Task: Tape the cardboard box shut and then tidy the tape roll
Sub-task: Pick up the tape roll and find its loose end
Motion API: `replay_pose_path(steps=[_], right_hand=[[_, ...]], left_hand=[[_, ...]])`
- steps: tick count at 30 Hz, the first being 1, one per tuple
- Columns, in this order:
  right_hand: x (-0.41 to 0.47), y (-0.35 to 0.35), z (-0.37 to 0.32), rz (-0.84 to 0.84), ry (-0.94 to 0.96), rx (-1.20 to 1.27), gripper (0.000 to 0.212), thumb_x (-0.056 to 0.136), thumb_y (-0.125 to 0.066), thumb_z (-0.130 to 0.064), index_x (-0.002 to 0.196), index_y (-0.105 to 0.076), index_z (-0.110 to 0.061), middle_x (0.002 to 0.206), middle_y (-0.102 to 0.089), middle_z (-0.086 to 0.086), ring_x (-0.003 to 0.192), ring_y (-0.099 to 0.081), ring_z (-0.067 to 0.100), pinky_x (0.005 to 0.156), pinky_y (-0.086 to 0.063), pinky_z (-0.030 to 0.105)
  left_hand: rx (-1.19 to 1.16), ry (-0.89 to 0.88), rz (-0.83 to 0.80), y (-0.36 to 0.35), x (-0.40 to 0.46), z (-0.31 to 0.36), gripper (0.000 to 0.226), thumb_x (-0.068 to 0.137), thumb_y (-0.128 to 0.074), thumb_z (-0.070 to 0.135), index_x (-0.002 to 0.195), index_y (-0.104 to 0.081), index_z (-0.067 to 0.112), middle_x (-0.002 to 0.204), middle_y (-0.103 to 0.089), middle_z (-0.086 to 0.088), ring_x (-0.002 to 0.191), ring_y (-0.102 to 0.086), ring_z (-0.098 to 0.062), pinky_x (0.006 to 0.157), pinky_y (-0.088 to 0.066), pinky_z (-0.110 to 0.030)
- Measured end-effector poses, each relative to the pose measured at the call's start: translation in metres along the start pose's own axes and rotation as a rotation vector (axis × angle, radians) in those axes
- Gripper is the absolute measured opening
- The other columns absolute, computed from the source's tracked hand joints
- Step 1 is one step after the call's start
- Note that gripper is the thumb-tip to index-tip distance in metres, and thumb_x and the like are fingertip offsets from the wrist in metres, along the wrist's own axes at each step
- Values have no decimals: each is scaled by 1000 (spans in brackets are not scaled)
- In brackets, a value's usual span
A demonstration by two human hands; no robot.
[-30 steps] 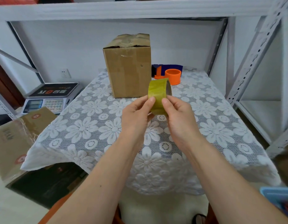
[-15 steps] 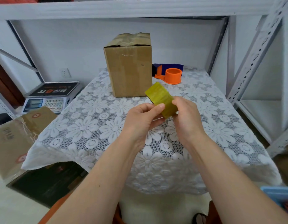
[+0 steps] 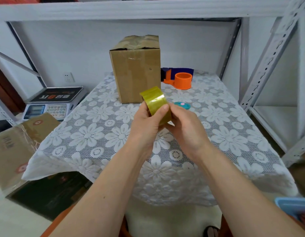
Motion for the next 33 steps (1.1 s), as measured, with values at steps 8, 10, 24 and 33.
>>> replay_pose_path(steps=[8,10,24,33], right_hand=[[3,24,5,143,-81,98,33,93,-55,-32,89,-72,-4,88,-73,16,85,-70,24,78,-56,35],[4,17,7,105,-100,300,31,94,-53,-30,95,-72,-4,94,-73,14,90,-70,23,78,-55,33],[2,0,21,118,-172,855,36,96,-48,-30,101,-65,1,107,-67,19,104,-64,30,102,-44,45],[6,-1,29,131,-134,753,36,95,-50,-31,105,-67,-1,124,-61,22,119,-57,34,104,-43,45]], left_hand=[[331,45,-303,-24,-7,-4,32,93,-57,8,124,-55,12,114,-67,-18,106,-65,-32,88,-55,-45],[312,18,-237,-20,-4,-1,26,89,-63,9,115,-61,10,109,-69,-19,98,-67,-29,87,-55,-43],[495,-186,37,-20,-6,2,15,79,-63,12,93,-63,17,111,-48,-9,105,-54,-19,81,-43,-14],[466,-219,86,-17,-9,9,12,60,-56,24,69,-55,31,96,-51,-8,94,-56,-24,76,-47,-31]])
Point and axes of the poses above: each hand's wrist, its own x-axis towards the middle knuckle, its own y-axis out of the back of the hand, z = x × y, the point moved 10 cm from there along x, towards the middle knuckle
